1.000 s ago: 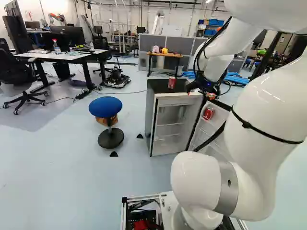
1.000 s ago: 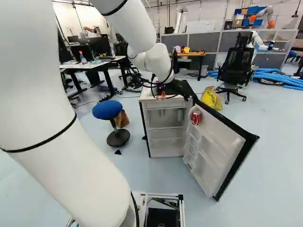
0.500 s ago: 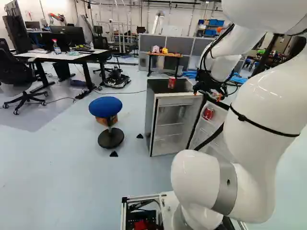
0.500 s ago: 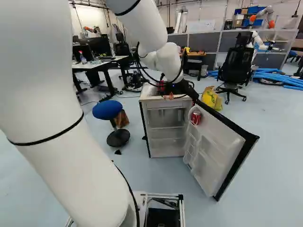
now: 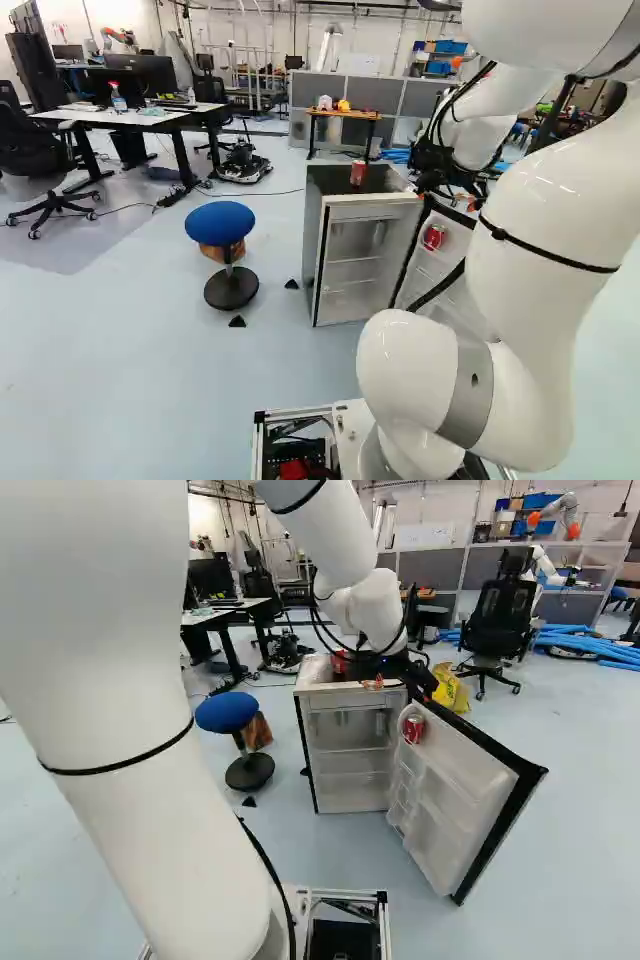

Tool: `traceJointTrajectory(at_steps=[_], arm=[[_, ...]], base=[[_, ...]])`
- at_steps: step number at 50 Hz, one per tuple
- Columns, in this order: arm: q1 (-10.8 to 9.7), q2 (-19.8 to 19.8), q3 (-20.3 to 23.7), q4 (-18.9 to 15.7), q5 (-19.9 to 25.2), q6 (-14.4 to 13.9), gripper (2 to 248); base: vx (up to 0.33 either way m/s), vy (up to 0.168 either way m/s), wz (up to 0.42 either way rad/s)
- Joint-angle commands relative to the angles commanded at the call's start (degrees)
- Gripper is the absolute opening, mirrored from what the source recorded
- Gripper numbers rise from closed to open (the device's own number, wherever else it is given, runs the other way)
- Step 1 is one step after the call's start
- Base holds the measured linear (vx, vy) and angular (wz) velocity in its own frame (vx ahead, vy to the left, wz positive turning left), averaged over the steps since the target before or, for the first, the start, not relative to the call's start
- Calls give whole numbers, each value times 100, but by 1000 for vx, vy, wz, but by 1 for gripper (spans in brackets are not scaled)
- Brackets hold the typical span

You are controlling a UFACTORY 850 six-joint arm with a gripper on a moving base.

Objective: Grab a drink from the fridge

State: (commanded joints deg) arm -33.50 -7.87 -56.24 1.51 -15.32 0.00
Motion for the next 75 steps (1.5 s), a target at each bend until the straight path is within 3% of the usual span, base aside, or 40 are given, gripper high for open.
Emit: traceJointTrajectory(at_steps=[34,75], arm=[[-520,-533,-605,325,-487,0,247],[-1076,-1219,-1433,606,-567,0,247]], base=[[0,0,0],[0,0,0]])
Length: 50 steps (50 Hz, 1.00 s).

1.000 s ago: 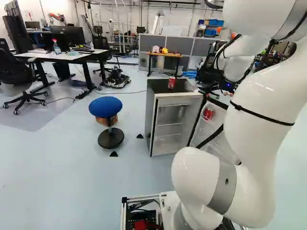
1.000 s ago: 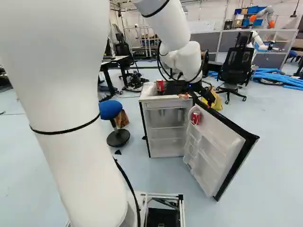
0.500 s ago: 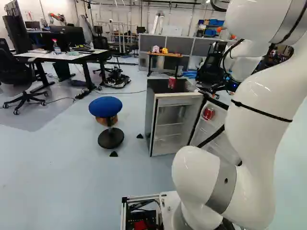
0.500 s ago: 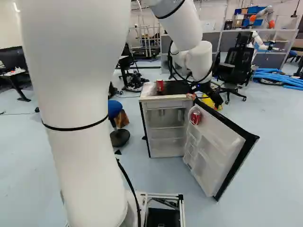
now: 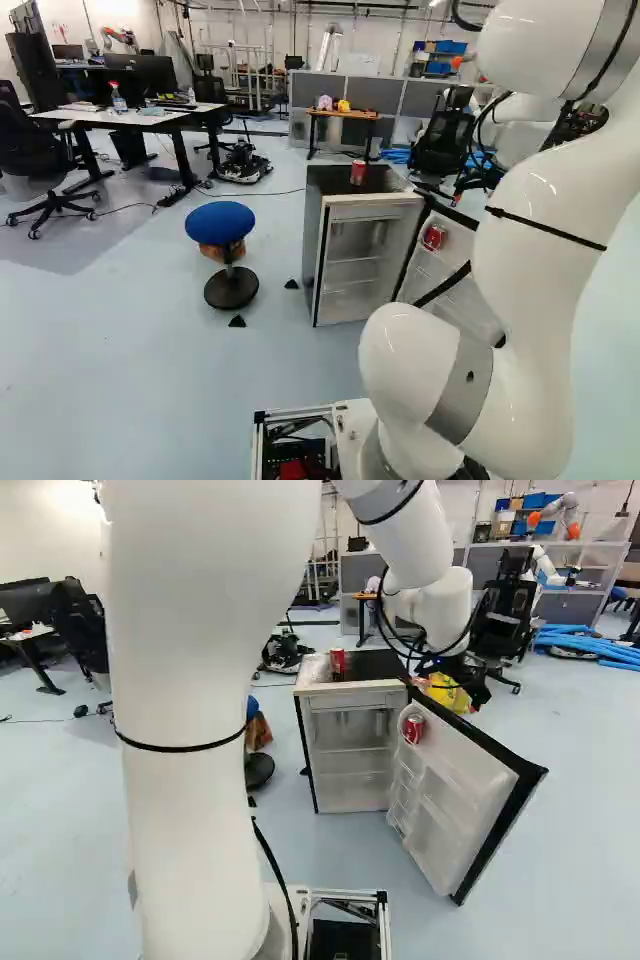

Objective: Grab a drink from the fridge

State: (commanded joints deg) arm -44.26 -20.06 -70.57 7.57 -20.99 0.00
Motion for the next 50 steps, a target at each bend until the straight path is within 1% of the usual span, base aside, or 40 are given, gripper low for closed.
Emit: traceJointTrajectory(at_steps=[29,50], arm=[[-344,-509,-647,263,-299,0,247],[-546,-924,-1196,457,-699,0,247]], base=[[0,0,0],[0,0,0]])
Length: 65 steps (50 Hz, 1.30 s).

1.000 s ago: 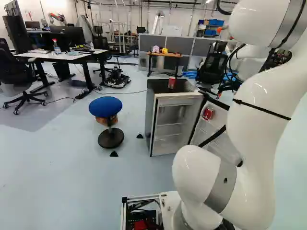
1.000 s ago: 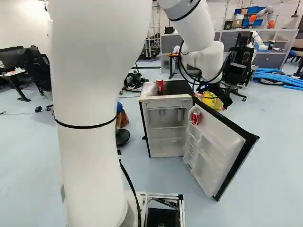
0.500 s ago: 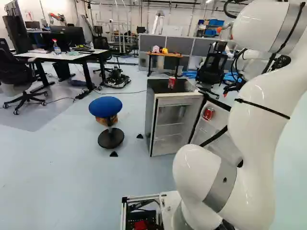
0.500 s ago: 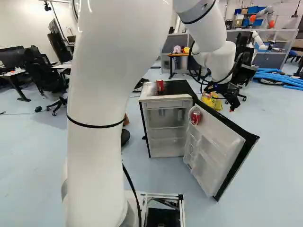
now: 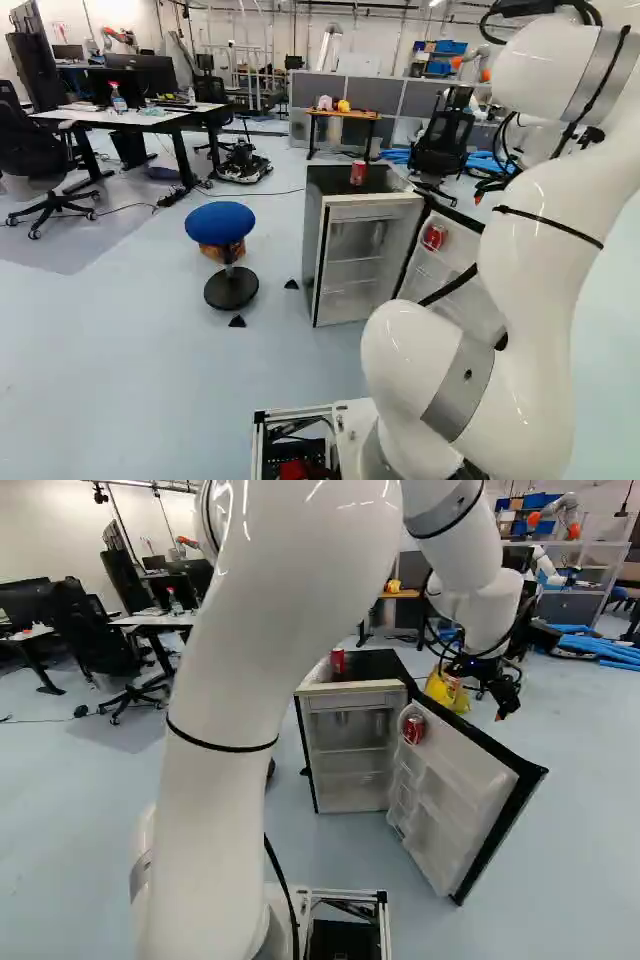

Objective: Grab a drink from the fridge

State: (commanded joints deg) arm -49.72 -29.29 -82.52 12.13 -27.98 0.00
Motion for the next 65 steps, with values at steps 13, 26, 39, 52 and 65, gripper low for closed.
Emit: traceJointTrajectory(at_steps=[13,26,39,52,65], arm=[[-63,-326,-445,85,-327,0,247],[-83,-665,-923,138,-730,0,247],[-80,-1058,-1441,190,-1166,0,247],[-77,-1560,-1992,218,-1382,0,247],[-85,-1813,-2159,218,-1382,0,247]], base=[[0,0,0],[0,0,0],[0,0,0],[0,0,0],[0,0,0]])
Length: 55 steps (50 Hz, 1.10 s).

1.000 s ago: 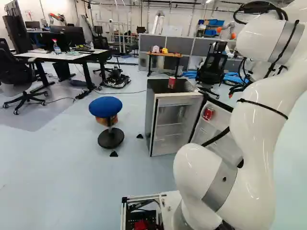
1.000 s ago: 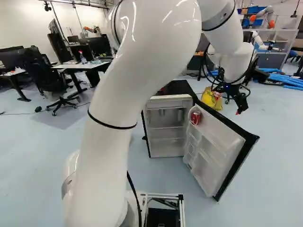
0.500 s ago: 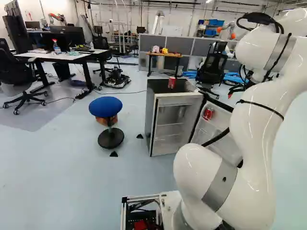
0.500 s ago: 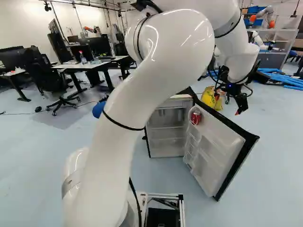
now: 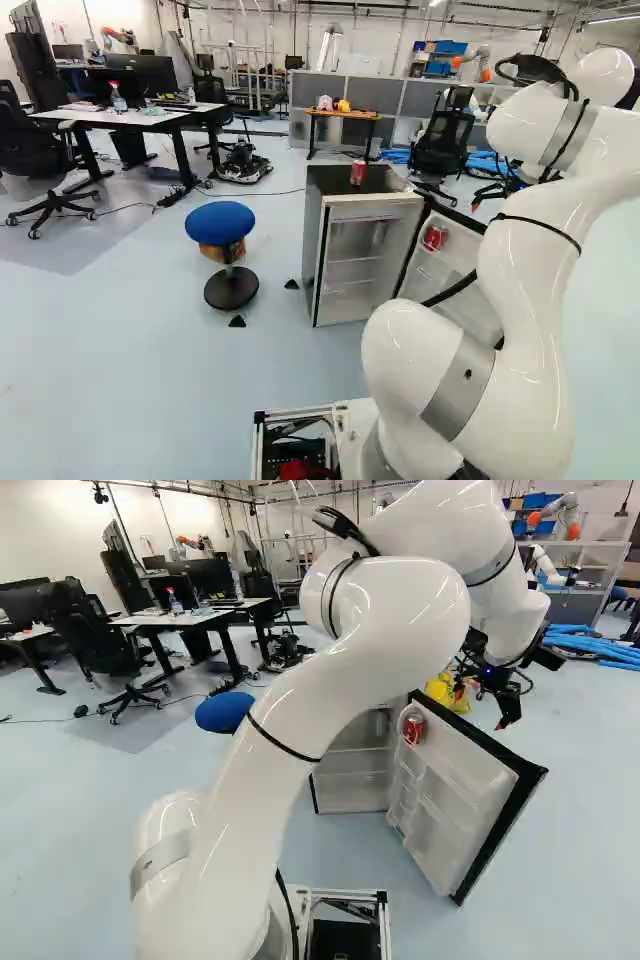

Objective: Grab a drink from the fridge

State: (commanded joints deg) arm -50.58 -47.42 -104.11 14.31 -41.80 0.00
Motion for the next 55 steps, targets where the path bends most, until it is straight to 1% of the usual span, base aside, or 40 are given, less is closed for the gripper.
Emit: traceJointTrajectory(at_steps=[26,39,55], arm=[[-1,-382,-145,0,0,0,247],[-5,-373,-130,0,0,0,247],[-38,-286,11,0,-38,0,247]], base=[[0,0,0],[0,0,0],[0,0,0]])
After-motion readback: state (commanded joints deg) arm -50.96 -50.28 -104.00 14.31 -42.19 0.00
